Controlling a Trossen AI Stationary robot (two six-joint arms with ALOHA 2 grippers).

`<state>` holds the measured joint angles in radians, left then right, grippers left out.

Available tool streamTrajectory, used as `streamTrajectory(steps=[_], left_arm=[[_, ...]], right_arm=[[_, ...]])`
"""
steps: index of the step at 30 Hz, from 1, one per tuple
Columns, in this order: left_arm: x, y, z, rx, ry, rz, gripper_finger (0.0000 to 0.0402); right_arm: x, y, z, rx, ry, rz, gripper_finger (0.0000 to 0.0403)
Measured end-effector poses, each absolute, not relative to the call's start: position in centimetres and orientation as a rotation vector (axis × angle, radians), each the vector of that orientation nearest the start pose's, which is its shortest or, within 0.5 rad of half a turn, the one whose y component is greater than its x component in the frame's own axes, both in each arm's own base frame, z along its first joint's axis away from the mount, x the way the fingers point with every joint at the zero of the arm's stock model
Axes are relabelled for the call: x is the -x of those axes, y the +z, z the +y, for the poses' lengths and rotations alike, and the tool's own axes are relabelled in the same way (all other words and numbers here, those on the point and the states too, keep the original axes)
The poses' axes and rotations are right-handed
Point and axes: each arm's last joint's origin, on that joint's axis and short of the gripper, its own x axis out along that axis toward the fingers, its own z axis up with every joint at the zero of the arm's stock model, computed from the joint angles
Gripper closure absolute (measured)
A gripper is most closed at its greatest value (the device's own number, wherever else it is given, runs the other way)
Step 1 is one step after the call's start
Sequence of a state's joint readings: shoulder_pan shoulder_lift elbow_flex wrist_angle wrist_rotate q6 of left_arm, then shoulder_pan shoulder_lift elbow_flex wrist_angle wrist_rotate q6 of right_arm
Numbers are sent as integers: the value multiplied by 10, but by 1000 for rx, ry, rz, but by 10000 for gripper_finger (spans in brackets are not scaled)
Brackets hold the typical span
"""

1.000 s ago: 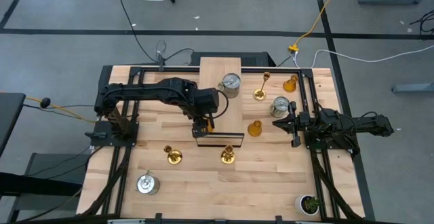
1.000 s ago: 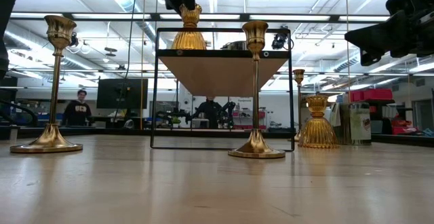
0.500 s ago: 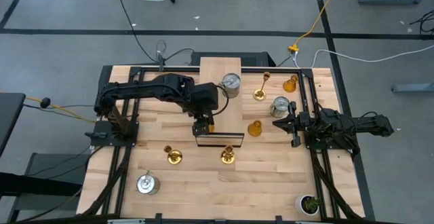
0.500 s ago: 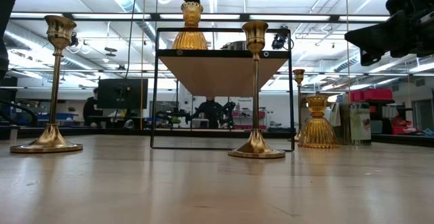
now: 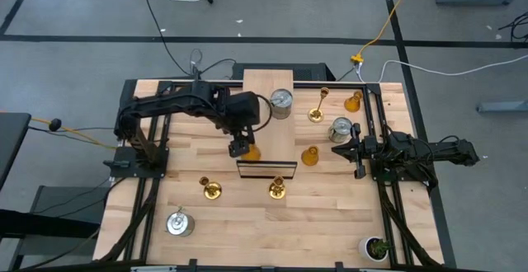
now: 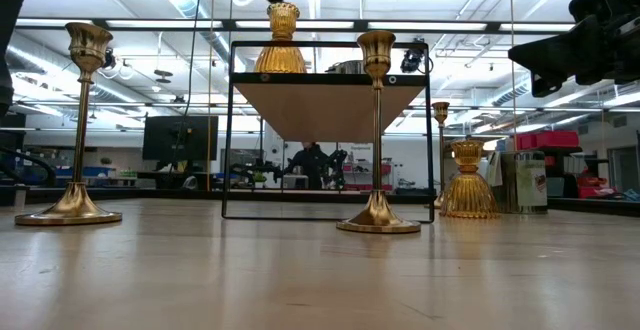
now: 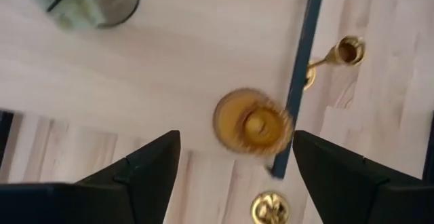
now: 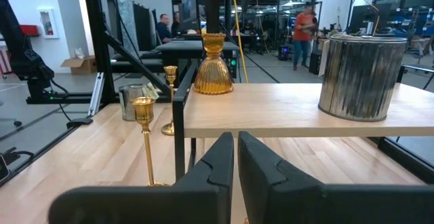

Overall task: Pick & Place candle stick holders
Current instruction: Put the bottom scented candle can aligned with the other scented candle can on the shelf

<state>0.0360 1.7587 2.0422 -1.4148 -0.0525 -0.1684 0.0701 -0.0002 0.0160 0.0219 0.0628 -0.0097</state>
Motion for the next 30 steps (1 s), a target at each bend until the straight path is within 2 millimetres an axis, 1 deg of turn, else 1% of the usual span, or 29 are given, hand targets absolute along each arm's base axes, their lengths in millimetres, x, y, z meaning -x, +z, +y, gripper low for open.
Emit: streamTrajectory(steps=[7,12,19,26,30], left_arm=[[-309,406,17,142,188,1188,106],[-299,400,16,131,182,1220,106],[-280,379,15,105,168,1290,106],[-250,356,7,52,119,1348,106],[-237,346,1,37,94,1332,106]], right_arm=[[-96,171,5,7,7,-38,376],[-96,171,5,7,7,-38,376],[-96,171,5,7,7,-38,376],[-96,171,5,7,4,-38,376],[-96,171,5,7,4,-38,376]])
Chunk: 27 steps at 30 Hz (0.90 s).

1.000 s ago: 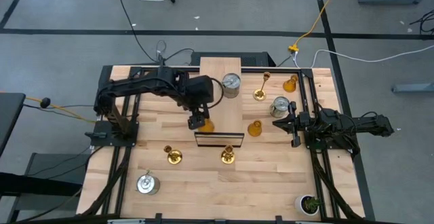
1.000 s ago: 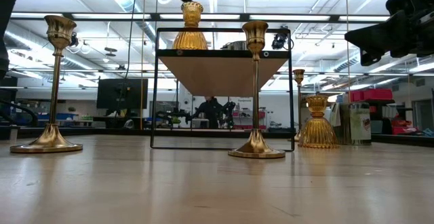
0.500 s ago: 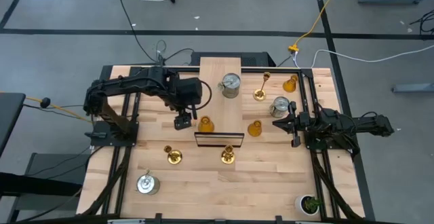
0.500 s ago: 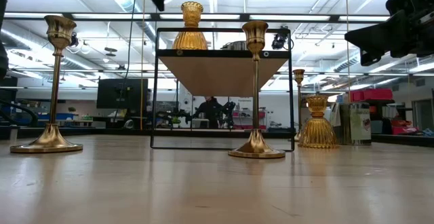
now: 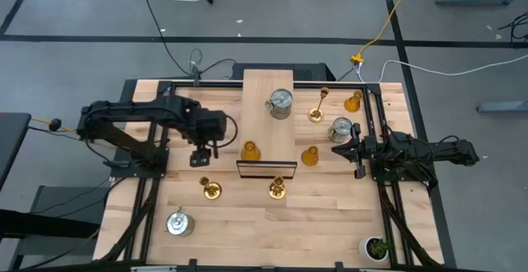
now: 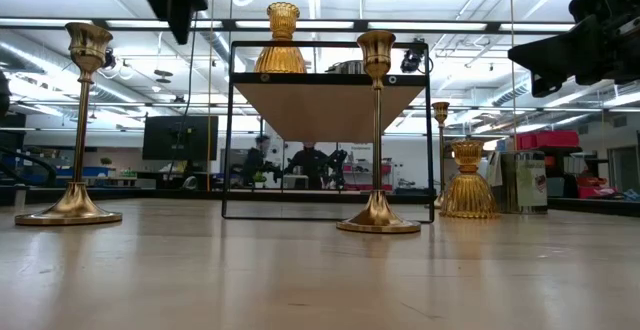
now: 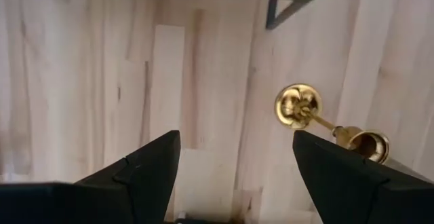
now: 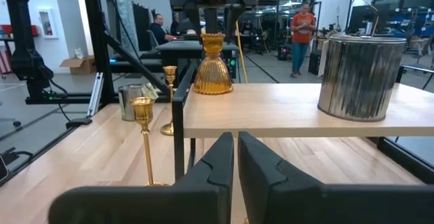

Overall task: Pick & Place candle stick holders
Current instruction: Put the bottom scented candle can aligned with the other scented candle can on the shelf

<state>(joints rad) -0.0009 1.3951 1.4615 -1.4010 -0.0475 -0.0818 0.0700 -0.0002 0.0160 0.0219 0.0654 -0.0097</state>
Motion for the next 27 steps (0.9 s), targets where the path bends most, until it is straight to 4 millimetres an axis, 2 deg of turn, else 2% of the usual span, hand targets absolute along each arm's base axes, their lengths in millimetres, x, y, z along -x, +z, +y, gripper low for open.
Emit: streamTrajectory(steps=[6,10,27], left_arm=[[-221,339,-8,16,51,1303,105],[-215,342,-13,3,31,1282,105],[-213,342,-34,-26,-83,1278,105]], right_arm=[[-96,171,5,7,8,-38,376],[-96,171,5,7,8,-38,376],[-96,171,5,7,8,-38,376]])
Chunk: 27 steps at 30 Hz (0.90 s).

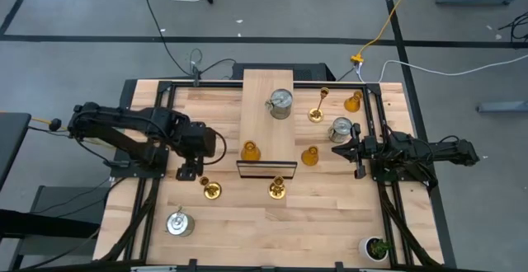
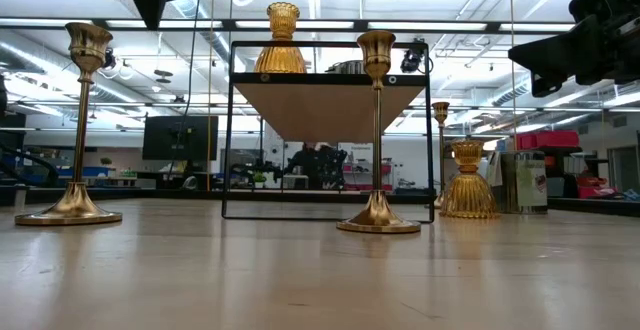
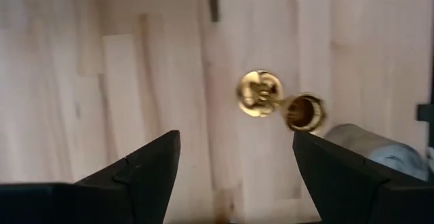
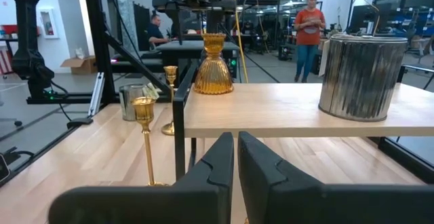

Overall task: Pick & Place candle stick holders
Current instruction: Put the bottom scented candle can aligned with the other scented candle can on the shelf

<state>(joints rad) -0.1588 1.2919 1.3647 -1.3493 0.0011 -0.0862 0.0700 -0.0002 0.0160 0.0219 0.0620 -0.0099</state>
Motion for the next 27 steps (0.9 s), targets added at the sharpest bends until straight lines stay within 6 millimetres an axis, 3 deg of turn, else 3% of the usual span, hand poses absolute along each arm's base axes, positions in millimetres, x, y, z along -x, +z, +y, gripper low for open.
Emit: streamTrajectory(steps=[27], left_arm=[[-191,341,-91,-140,-344,1330,106]], right_arm=[[-96,171,5,7,7,-38,376]])
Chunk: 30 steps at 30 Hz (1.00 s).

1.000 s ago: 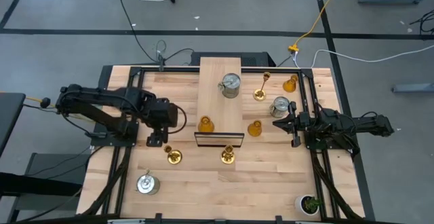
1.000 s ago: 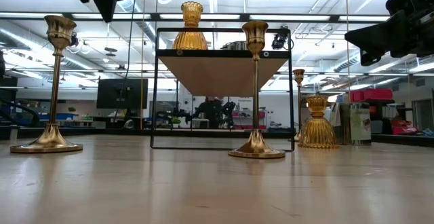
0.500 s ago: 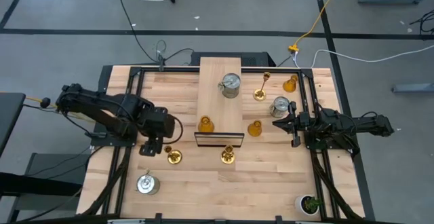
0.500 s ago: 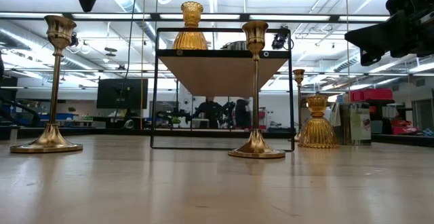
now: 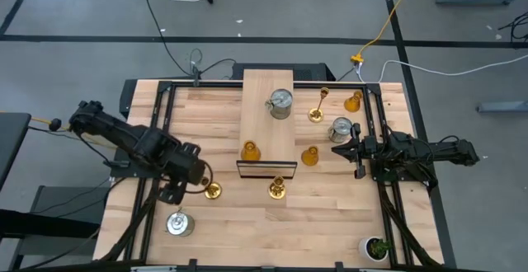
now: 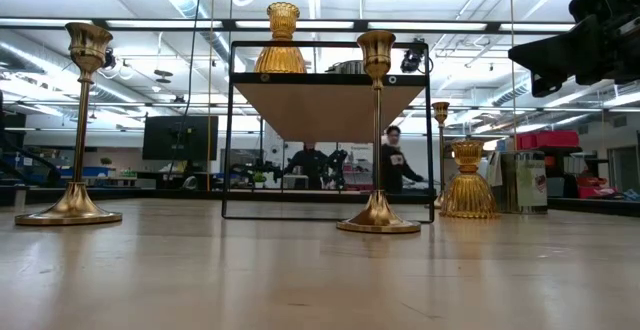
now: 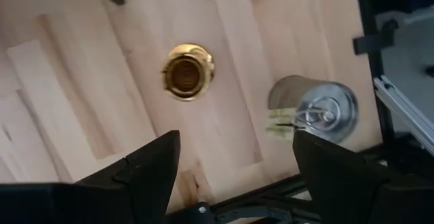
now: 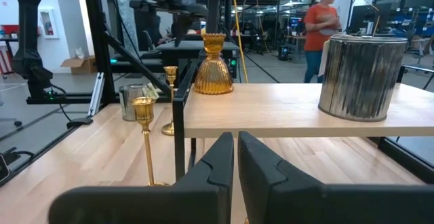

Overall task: Pick & Place candle stick holders
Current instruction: Put the bottom scented candle can aligned with the other scented candle can on the shelf

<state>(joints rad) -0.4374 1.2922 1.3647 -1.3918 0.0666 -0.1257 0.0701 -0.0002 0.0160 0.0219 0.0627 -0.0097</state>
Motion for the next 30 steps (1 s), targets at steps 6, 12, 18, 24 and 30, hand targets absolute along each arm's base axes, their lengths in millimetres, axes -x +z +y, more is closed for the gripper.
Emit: streamTrajectory(steps=[6,12,18,24,30], left_arm=[[-183,341,-105,-203,-405,1323,106],[-179,342,-115,-245,-431,1297,106],[-176,343,-129,-278,-488,1239,106],[-172,344,-138,-297,-527,1213,106],[-168,343,-144,-323,-524,1202,106]], right_arm=[[-96,171,5,7,7,-38,376],[-96,171,5,7,7,-38,376],[-96,171,5,7,7,-38,376],[-96,171,5,7,7,-38,376],[-96,171,5,7,7,-38,376]])
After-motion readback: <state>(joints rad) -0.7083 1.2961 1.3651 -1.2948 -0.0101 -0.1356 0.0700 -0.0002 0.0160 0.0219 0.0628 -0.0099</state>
